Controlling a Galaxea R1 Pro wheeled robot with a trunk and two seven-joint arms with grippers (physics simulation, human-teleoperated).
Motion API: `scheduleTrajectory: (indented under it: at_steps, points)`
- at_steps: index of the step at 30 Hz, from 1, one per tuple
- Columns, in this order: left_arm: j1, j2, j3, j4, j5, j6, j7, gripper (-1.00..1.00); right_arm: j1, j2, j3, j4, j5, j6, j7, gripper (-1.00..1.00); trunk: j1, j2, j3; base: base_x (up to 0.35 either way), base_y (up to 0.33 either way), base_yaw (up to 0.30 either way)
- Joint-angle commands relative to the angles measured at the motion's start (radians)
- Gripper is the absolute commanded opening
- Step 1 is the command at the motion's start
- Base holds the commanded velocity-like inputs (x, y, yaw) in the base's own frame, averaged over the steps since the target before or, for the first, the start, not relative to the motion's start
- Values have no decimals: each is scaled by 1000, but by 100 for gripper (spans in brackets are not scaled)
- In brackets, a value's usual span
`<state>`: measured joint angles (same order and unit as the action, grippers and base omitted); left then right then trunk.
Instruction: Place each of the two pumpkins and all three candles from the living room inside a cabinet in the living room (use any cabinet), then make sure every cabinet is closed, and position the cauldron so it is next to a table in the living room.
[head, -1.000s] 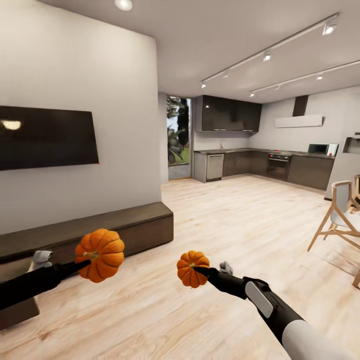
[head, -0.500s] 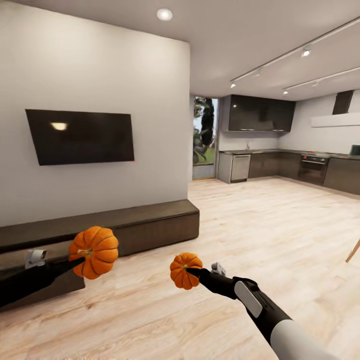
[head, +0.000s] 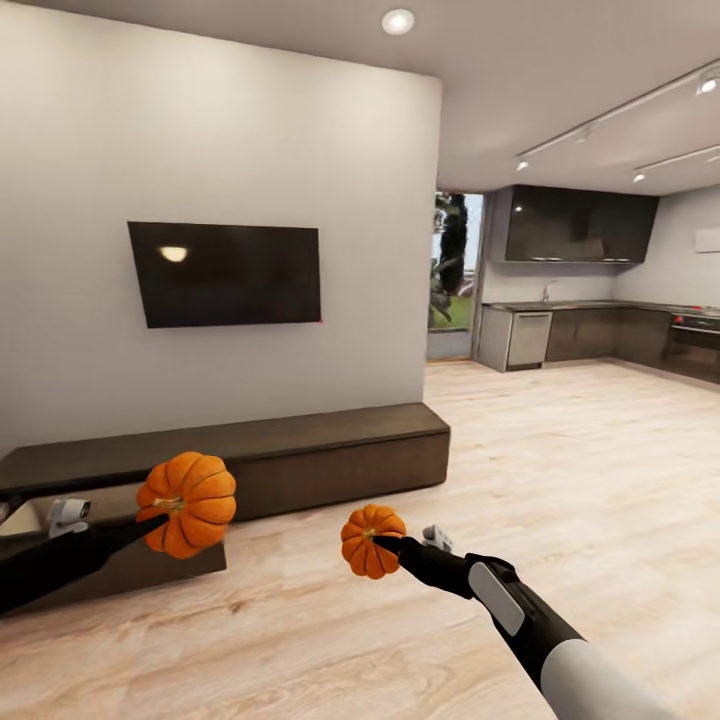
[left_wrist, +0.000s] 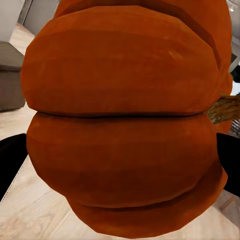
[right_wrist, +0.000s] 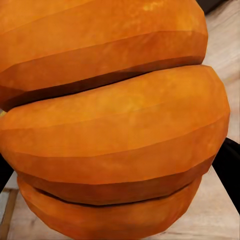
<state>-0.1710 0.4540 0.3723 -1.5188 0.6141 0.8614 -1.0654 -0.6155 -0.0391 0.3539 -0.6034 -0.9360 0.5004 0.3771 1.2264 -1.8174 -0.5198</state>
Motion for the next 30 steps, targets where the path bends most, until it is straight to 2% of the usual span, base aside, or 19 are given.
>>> scheduleTrajectory:
  at_steps: [1,13,21,30]
  points:
    - [-1,0,0,0,8,7,1,-100,-1,-1,2,-1,-12,3,-1,-100,0,-1,-1,123,313,10]
    - [-1,0,0,0,6,7,1,-100,-1,-1,-1,0,-15,2,-9,-100,0,-1,-1,129,314,9]
    - [-1,0,0,0,6,7,1,-100,-1,0,0,-1,-14,2,-9,-100,0,-1,-4,211,268,242]
    - [-1,0,0,0,8,7,1,-100,-1,1,2,-1,-12,1,-9,-100,0,-1,-10,111,303,266]
